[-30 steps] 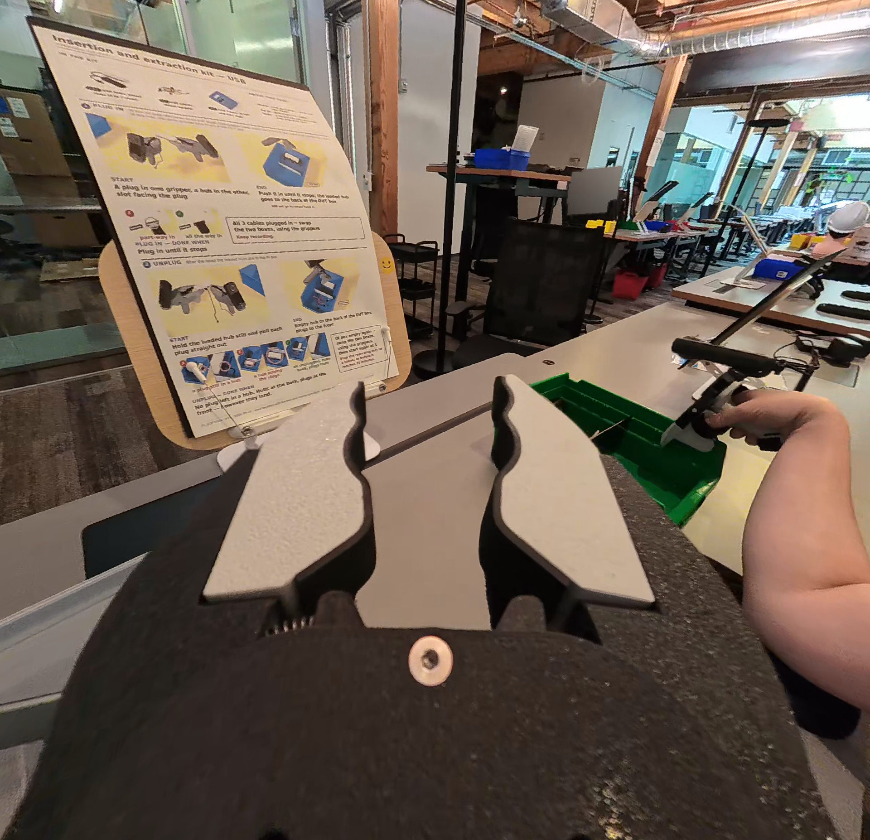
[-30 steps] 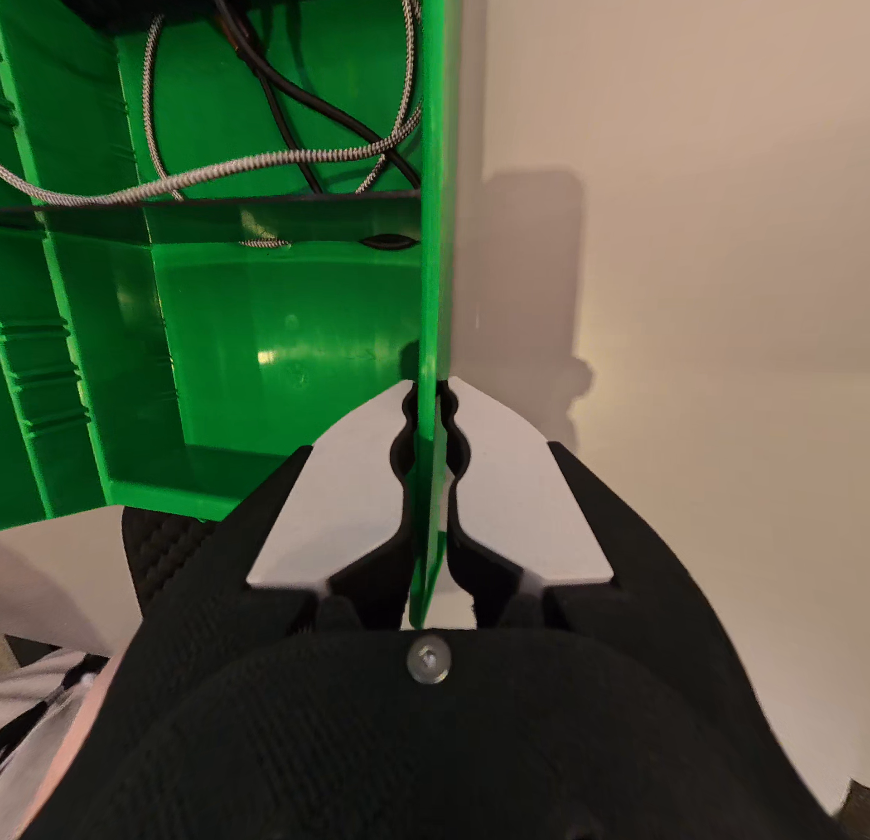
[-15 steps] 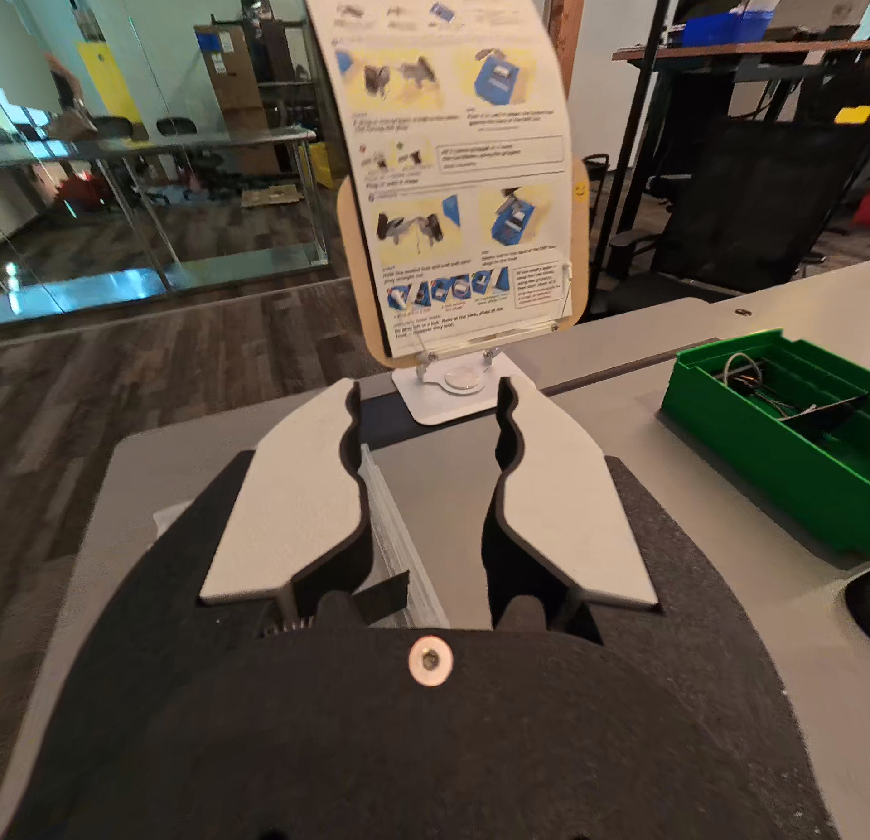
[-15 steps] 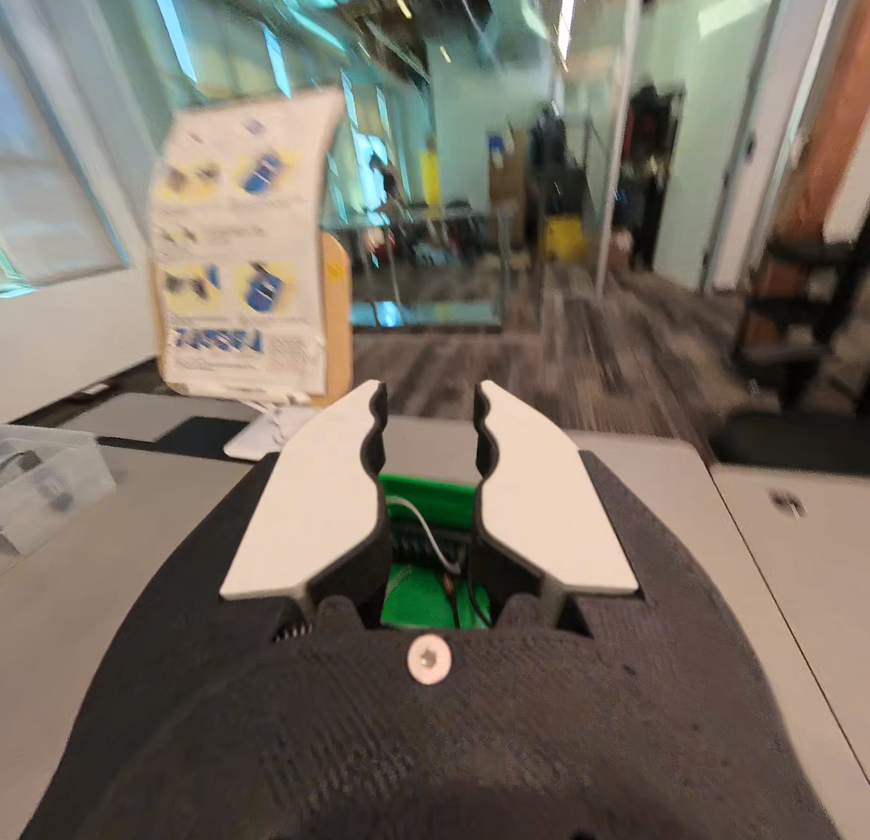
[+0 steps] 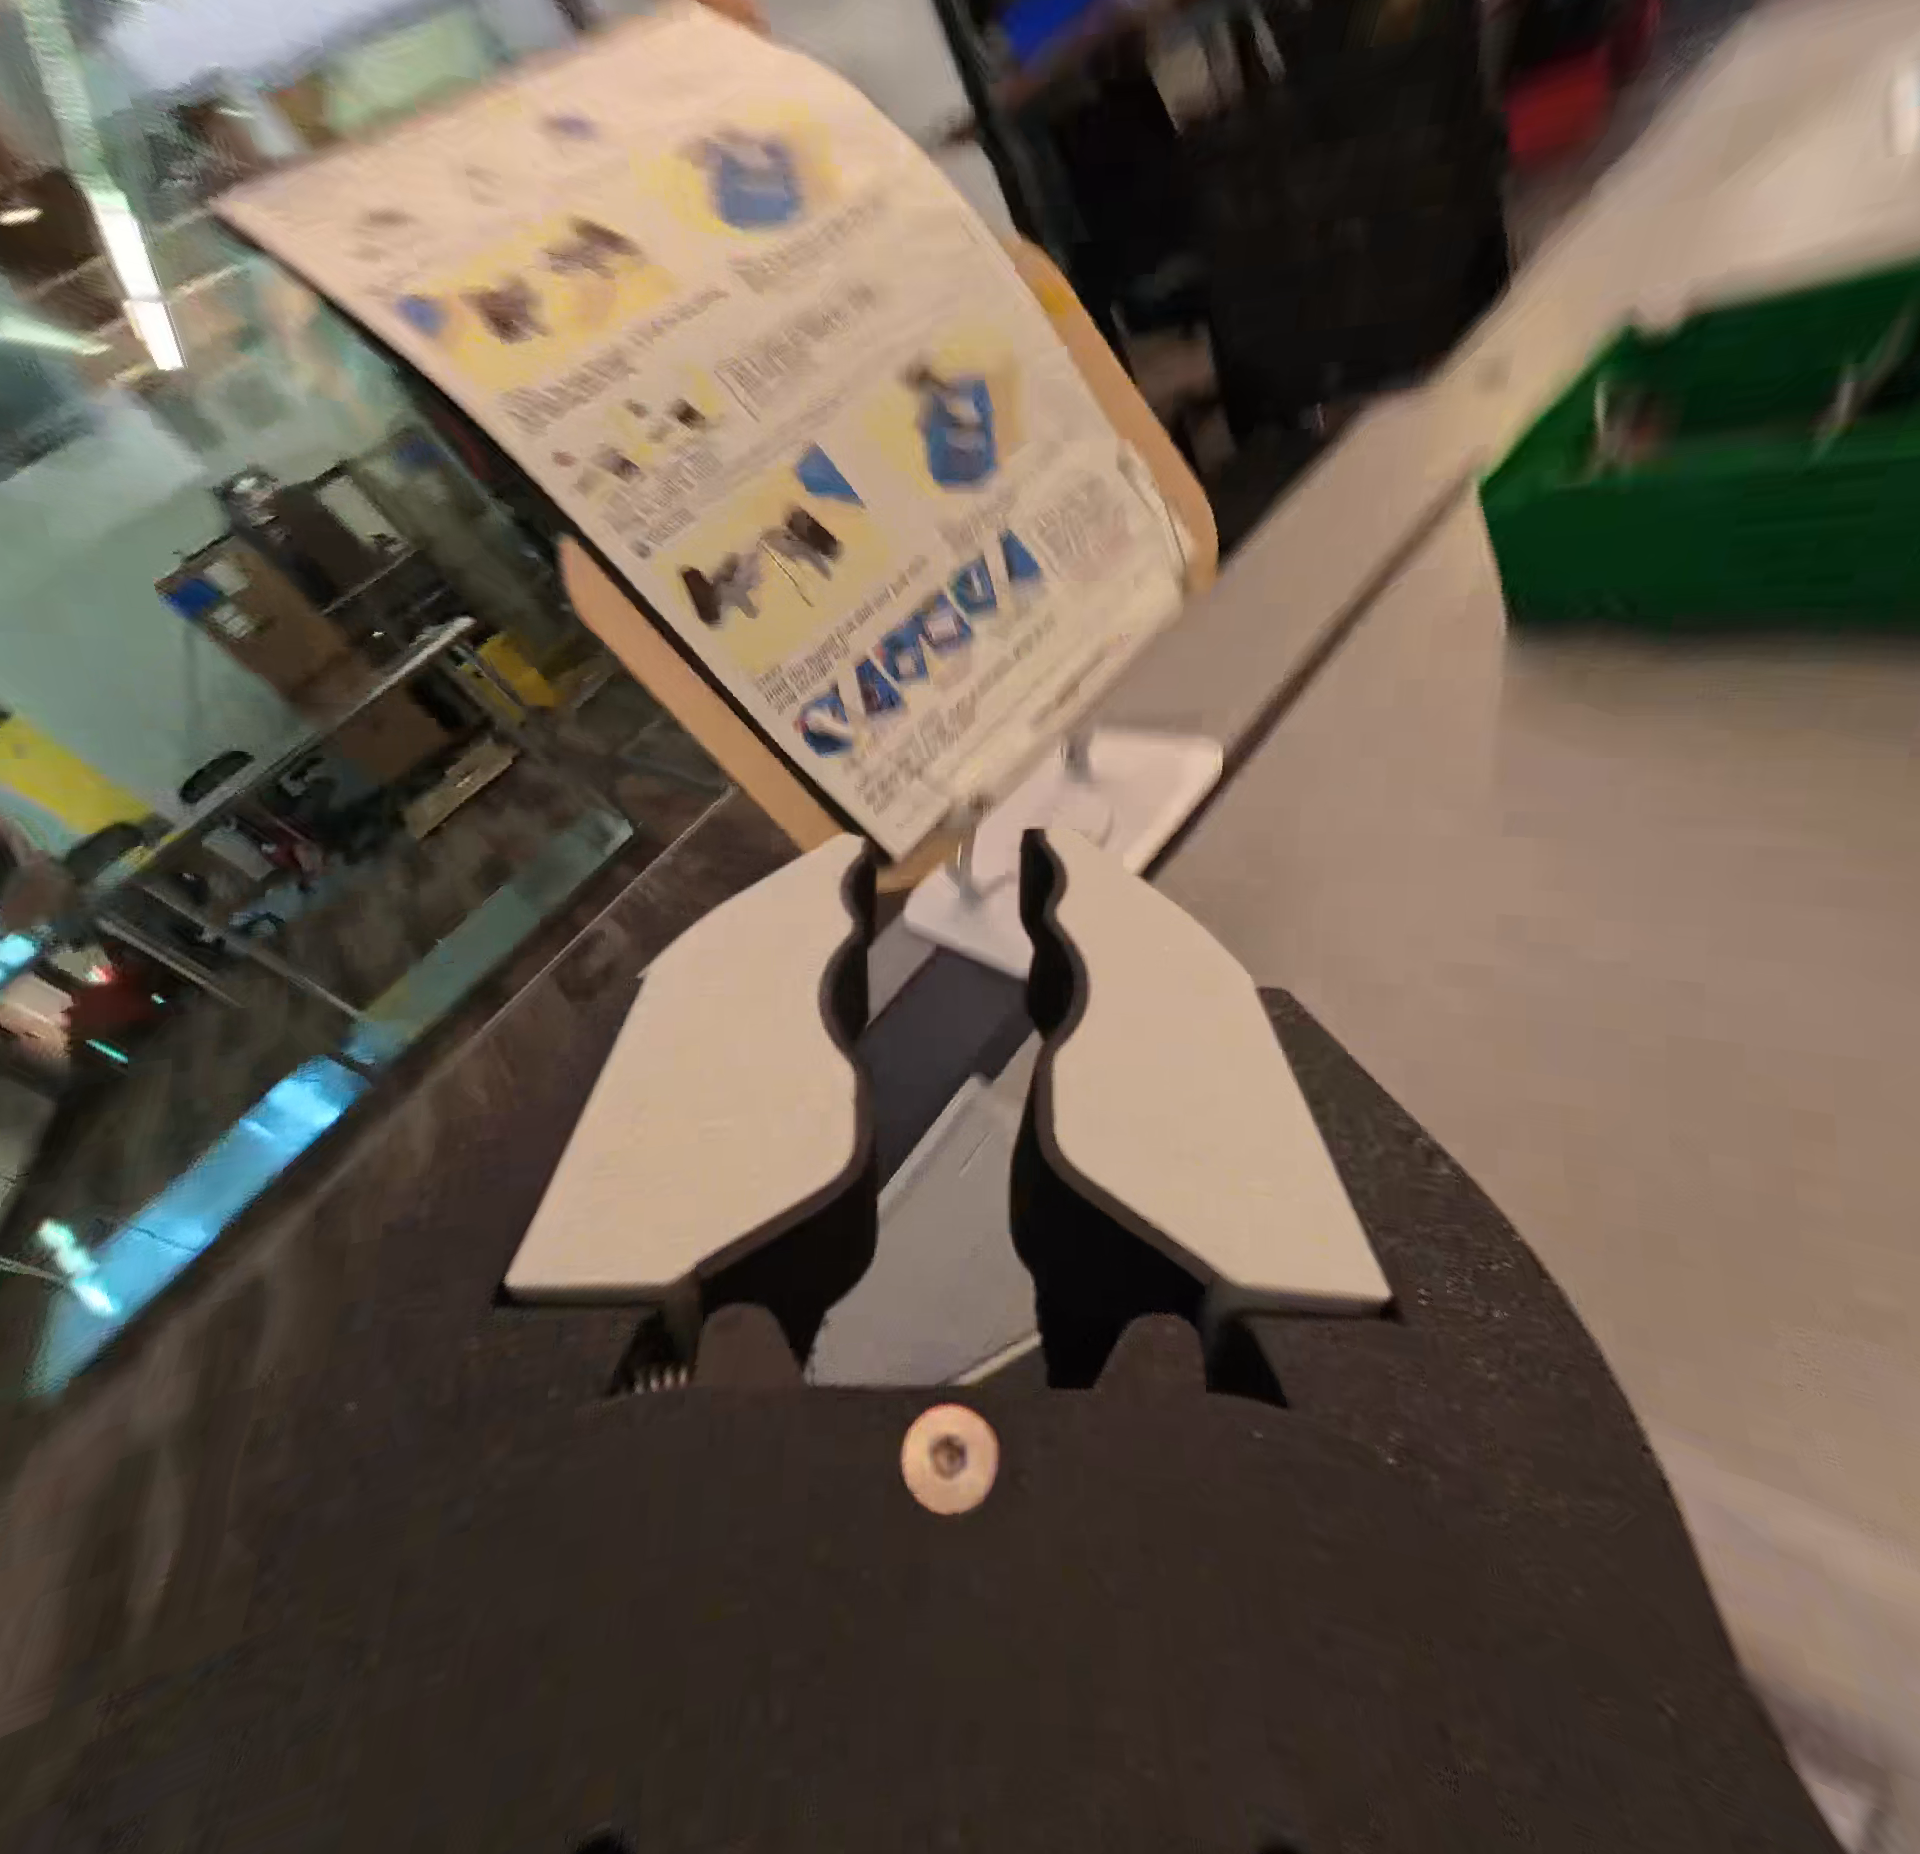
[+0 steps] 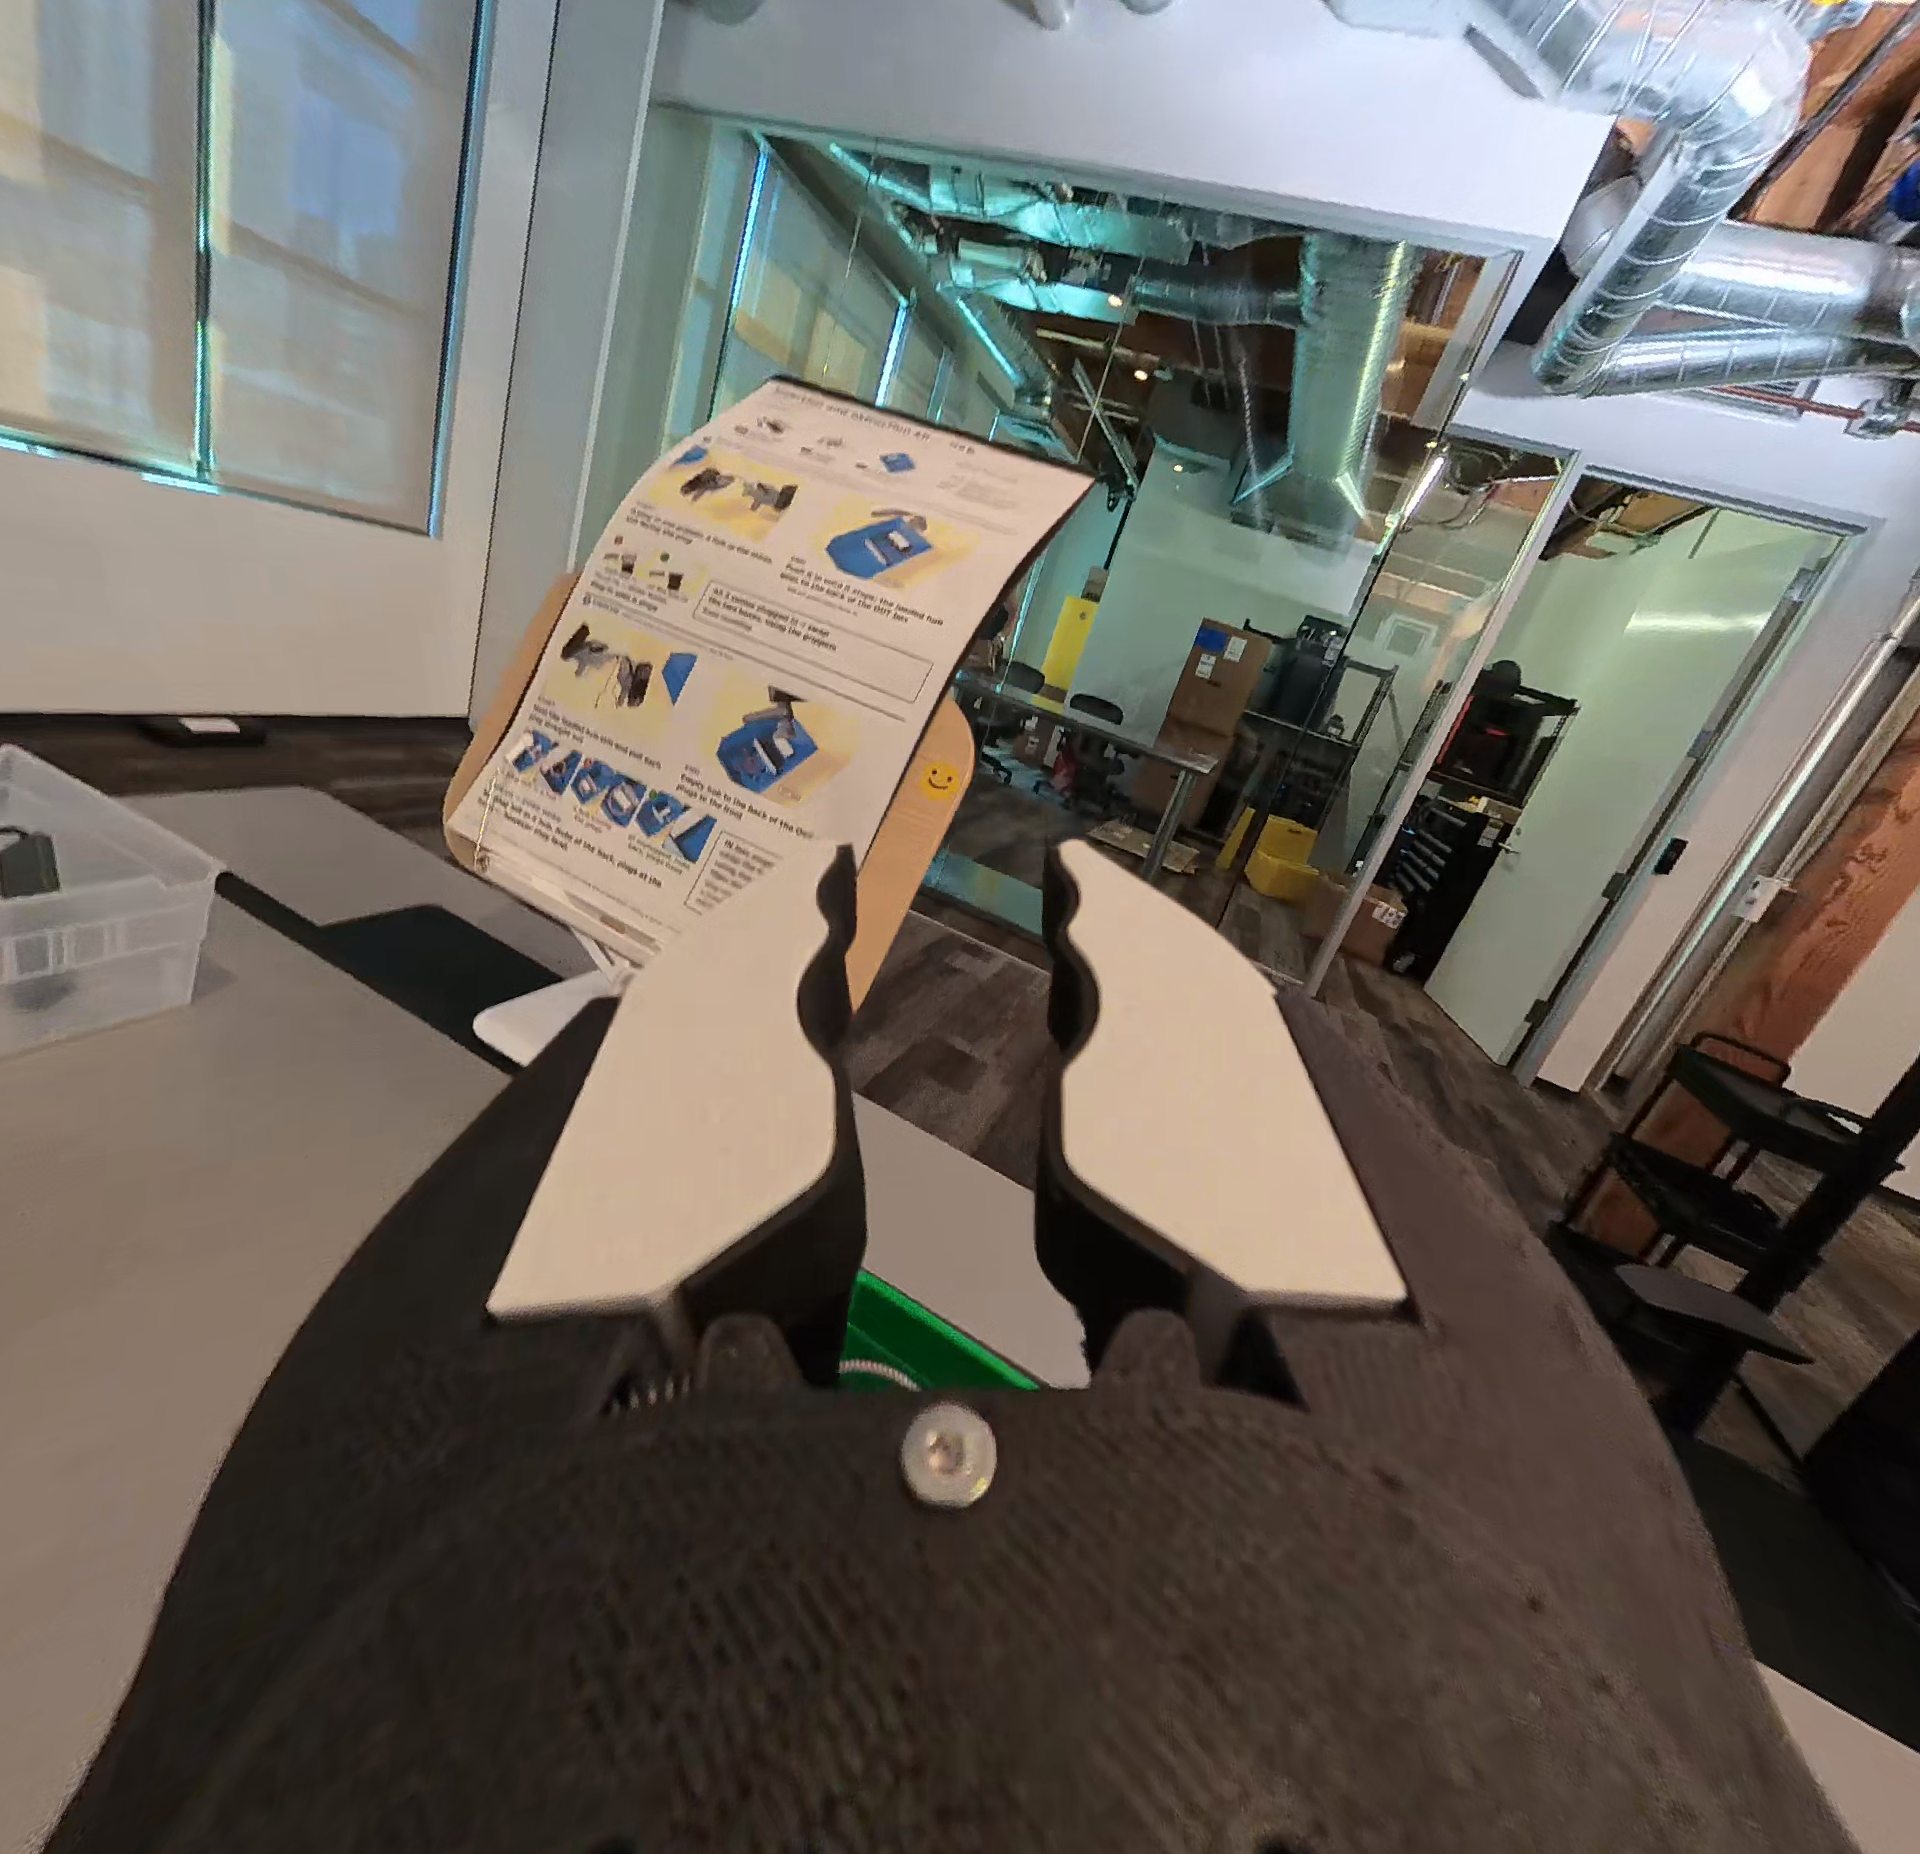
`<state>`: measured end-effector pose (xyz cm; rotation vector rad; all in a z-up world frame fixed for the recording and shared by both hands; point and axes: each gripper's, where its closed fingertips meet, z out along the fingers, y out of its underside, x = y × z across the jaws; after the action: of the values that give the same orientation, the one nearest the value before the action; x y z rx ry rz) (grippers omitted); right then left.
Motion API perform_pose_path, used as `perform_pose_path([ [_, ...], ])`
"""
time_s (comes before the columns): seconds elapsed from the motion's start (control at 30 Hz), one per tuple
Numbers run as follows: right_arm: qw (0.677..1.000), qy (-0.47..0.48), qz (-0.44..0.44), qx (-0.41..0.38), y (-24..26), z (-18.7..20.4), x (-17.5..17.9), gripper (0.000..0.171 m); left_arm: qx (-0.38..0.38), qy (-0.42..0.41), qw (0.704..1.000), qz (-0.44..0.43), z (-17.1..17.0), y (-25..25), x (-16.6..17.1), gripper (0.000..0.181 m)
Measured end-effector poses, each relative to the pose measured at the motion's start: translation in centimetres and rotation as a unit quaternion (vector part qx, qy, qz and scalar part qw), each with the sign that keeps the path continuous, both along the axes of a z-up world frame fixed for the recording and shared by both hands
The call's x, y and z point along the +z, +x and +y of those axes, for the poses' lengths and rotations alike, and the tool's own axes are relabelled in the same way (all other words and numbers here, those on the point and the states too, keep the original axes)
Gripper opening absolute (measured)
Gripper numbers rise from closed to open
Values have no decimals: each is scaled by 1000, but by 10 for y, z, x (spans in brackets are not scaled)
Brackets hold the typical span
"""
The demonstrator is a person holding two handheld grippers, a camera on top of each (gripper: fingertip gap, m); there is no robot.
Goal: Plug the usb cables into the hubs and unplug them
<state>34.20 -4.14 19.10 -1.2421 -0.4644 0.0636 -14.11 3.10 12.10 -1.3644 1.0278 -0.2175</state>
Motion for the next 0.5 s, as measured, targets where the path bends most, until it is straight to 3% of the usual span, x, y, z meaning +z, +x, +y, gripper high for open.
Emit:
perform_pose_path([
  [0.1,1000,-4,-19,-3,-2,5,-6,35,-1,-82,981,177,32,-16,-54,27],
  [0.23,1000,-9,-13,-8,1,9,-8,35,-1,-180,905,386,47,-66,-138,34],
  [0.4,1000,0,-6,12,-7,3,-3,35,-10,-226,821,525,66,-105,-207,44],
  [0.5,1000,4,-11,12,-10,2,-2,34,-36,-209,799,563,74,-103,-228,54],
])
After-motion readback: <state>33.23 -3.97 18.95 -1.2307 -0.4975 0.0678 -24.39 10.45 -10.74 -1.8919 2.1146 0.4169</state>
